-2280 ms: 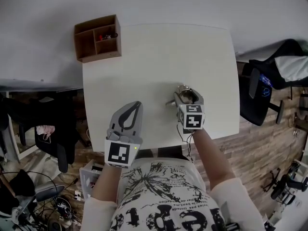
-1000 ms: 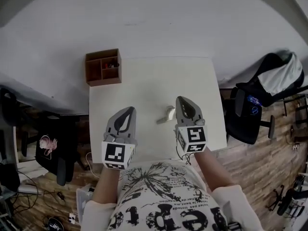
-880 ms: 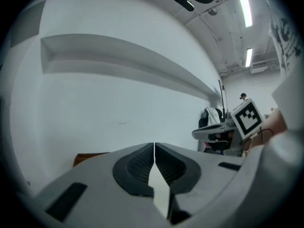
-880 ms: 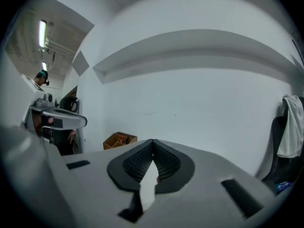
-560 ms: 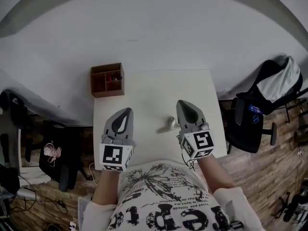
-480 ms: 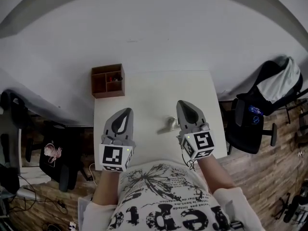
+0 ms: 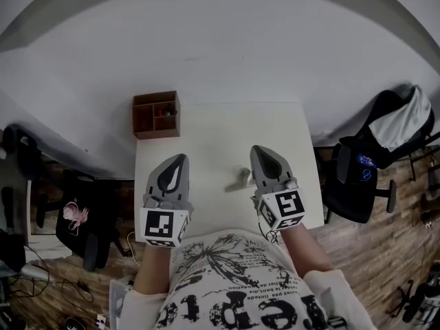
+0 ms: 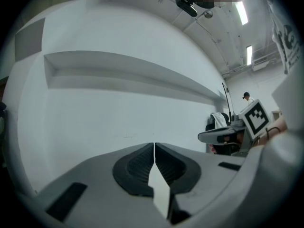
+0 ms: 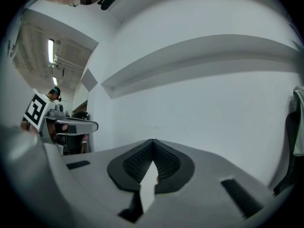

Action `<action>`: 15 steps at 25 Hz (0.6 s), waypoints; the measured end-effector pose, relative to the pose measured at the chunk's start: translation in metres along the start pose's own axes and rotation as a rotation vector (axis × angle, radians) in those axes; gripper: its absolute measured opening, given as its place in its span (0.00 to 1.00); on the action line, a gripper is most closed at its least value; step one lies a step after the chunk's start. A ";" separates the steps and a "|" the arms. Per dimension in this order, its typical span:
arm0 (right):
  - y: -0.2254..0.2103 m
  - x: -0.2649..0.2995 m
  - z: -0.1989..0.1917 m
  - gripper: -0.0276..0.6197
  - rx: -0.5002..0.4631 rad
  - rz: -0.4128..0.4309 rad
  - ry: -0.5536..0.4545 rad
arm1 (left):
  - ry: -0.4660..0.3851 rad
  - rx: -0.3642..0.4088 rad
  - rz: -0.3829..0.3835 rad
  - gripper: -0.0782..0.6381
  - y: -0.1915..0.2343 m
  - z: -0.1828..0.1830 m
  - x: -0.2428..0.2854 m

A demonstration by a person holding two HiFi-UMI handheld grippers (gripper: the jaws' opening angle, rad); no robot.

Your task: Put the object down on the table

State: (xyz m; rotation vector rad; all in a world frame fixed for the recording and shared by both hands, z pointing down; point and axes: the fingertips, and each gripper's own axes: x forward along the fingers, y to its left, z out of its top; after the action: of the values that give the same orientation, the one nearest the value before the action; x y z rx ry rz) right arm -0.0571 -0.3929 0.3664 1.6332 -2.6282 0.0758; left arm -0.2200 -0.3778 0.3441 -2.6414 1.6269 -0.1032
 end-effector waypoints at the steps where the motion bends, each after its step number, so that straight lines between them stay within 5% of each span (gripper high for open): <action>1: 0.001 0.000 0.000 0.03 -0.001 0.002 -0.001 | 0.000 -0.001 0.005 0.13 0.001 0.000 -0.001; 15: 0.014 -0.007 0.009 0.03 -0.039 0.022 -0.019 | -0.005 -0.002 0.025 0.13 -0.001 0.007 -0.007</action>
State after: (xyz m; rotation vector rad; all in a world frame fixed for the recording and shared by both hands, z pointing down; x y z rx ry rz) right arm -0.0665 -0.3811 0.3564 1.6010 -2.6445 0.0092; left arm -0.2218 -0.3709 0.3372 -2.6193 1.6594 -0.0944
